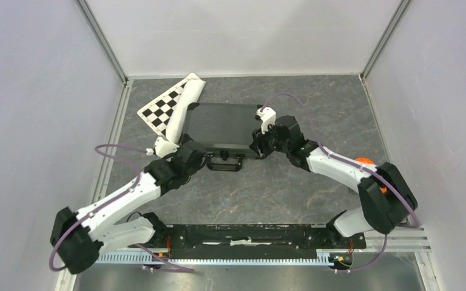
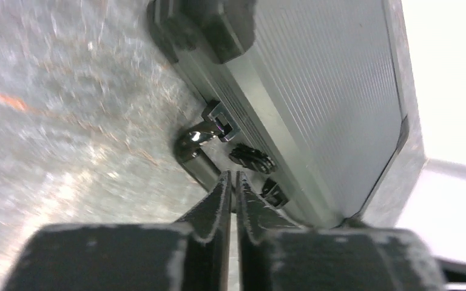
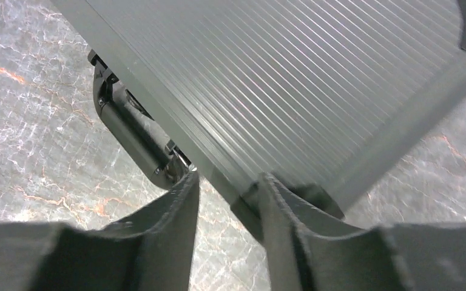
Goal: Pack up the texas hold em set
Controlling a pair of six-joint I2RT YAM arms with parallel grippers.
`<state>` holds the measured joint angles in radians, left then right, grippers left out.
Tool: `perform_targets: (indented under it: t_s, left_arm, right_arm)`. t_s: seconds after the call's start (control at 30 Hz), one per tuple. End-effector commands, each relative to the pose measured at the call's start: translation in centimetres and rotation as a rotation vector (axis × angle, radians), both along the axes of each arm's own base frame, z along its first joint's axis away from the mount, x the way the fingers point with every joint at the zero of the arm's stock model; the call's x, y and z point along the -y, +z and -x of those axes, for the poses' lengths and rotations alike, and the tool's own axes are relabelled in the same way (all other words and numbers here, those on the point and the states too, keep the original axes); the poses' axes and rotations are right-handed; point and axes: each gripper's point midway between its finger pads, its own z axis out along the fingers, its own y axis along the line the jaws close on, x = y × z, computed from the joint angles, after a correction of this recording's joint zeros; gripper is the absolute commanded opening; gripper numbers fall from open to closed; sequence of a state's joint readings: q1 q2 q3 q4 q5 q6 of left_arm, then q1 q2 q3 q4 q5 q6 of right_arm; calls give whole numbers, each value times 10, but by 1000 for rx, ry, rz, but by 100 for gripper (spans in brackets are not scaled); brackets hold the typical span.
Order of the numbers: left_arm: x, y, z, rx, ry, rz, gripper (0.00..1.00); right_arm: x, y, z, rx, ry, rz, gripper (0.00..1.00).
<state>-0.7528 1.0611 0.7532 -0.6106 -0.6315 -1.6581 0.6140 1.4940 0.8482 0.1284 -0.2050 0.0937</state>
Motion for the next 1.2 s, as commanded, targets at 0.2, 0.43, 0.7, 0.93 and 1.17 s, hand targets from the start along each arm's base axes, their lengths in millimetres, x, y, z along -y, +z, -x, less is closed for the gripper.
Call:
perform_targets:
  t_s: [0.2,0.43,0.7,0.93,1.17]
  left_arm:
    - [-52,72,5,264,-376,-583,100]
    - [-54,57,23,342,-523,-650,100]
    - [-62,41,42,487,-503,-566,100]
    - [-65,41,53,584,-501,-515,100]
    - [-63,42,51,576,-514,-541,100]
  right_arm:
    - [116,57,20,205,-464,-3,98]
    - [203,61,58,377,-792,-89,98]
    - [242,44,85,450,-906,-116,98]
    - [249,24,89,459,-943,-133,98]
    - [252,26,90,463,-954,-133,98]
